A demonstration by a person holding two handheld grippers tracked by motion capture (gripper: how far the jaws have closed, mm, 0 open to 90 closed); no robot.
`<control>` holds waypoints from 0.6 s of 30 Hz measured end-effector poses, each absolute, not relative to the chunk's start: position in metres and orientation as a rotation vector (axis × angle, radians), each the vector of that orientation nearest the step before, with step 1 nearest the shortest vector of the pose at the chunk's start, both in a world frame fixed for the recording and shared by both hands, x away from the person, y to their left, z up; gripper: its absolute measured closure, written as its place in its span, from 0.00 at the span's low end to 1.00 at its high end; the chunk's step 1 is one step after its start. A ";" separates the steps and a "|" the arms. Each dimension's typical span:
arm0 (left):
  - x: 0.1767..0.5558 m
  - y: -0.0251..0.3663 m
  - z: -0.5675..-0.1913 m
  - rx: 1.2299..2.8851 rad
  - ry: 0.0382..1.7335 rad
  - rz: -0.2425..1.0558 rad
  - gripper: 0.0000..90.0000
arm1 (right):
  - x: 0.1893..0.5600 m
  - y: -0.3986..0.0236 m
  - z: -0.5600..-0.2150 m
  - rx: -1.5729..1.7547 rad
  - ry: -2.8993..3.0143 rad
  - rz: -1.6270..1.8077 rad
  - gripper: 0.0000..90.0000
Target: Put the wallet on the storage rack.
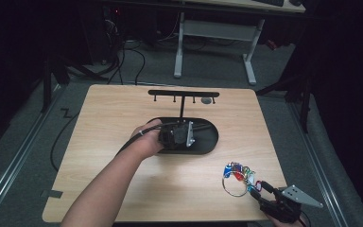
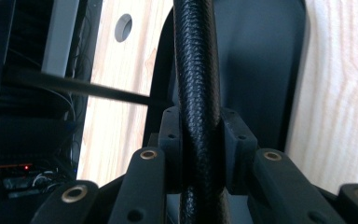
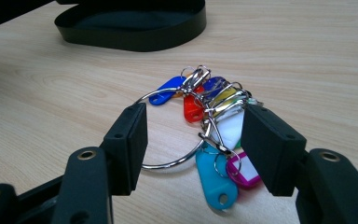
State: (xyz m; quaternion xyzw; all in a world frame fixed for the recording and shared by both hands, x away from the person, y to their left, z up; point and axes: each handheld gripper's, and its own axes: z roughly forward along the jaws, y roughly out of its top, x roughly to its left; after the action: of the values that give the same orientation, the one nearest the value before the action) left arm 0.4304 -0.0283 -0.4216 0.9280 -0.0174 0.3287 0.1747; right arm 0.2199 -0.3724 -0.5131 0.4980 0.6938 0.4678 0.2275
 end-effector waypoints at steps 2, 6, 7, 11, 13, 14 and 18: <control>0.436 -0.030 -0.425 2.620 -0.050 0.929 0.82 | 0.222 -0.372 -0.513 1.370 1.914 1.296 0.47; 0.446 -0.028 -0.435 2.592 -0.088 0.943 0.82 | 0.227 -0.372 -0.515 1.377 1.920 1.303 0.47; 0.448 -0.028 -0.436 2.594 -0.089 0.954 0.82 | 0.227 -0.372 -0.515 1.378 1.923 1.301 0.47; 0.460 -0.022 -0.443 2.598 -0.064 0.967 0.81 | 0.227 -0.371 -0.516 1.379 1.930 1.298 0.47; 0.461 -0.021 -0.447 2.589 -0.087 0.979 0.82 | 0.226 -0.371 -0.515 1.375 1.928 1.301 0.47; 0.461 -0.021 -0.449 2.589 -0.099 0.983 0.82 | 0.226 -0.371 -0.515 1.375 1.929 1.302 0.47; 0.463 -0.023 -0.458 2.595 -0.116 0.989 0.81 | 0.226 -0.372 -0.516 1.386 1.929 1.299 0.47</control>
State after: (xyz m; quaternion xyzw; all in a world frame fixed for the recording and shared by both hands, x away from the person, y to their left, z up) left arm 0.4628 -0.0228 -0.4581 0.9184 -0.0412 0.3500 0.1798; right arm 0.2256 -0.3723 -0.5162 0.4999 0.6958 0.4686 0.2152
